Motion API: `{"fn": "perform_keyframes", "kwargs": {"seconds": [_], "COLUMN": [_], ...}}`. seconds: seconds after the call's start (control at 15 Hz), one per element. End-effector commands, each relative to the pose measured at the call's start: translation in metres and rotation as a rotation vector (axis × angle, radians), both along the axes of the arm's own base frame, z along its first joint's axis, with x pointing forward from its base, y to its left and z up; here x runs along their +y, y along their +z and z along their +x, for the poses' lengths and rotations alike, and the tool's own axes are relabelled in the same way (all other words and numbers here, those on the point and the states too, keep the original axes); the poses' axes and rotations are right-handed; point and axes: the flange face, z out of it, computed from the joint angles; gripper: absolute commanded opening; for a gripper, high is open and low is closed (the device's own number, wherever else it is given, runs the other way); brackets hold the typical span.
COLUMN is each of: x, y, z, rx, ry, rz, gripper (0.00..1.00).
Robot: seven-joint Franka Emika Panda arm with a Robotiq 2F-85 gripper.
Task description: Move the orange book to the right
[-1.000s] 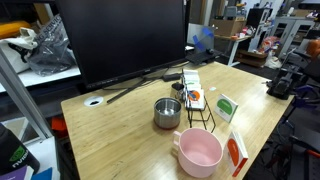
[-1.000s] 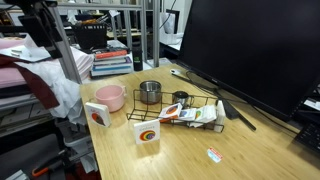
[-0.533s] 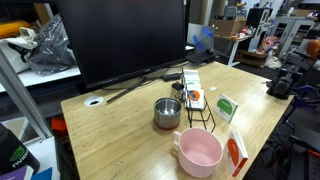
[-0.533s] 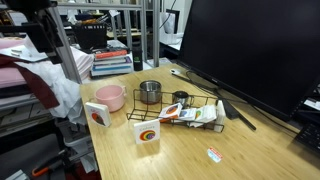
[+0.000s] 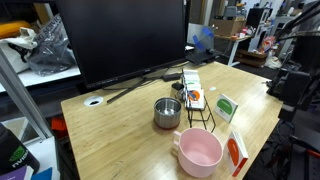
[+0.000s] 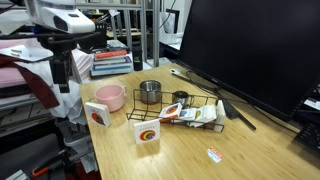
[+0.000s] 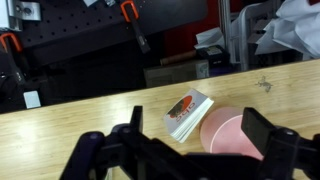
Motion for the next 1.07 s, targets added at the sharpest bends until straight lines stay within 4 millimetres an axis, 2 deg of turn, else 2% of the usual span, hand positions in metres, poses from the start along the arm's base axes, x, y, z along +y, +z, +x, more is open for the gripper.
{"fn": "perform_keyframes", "kwargs": {"seconds": [0.0, 0.53, 0.8, 1.0], "x": [0.001, 0.004, 0.004, 0.004], "y": [-0.004, -0.006, -0.020, -0.041], "z": [0.004, 0.015, 0.030, 0.045], "rx": [0.017, 0.035, 0.041, 0.025], "ry": [-0.001, -0.020, -0.165, -0.322], "rz": [-0.001, 0.031, 0.017, -0.011], "gripper": [1.00, 1.00, 1.00, 1.00]}}
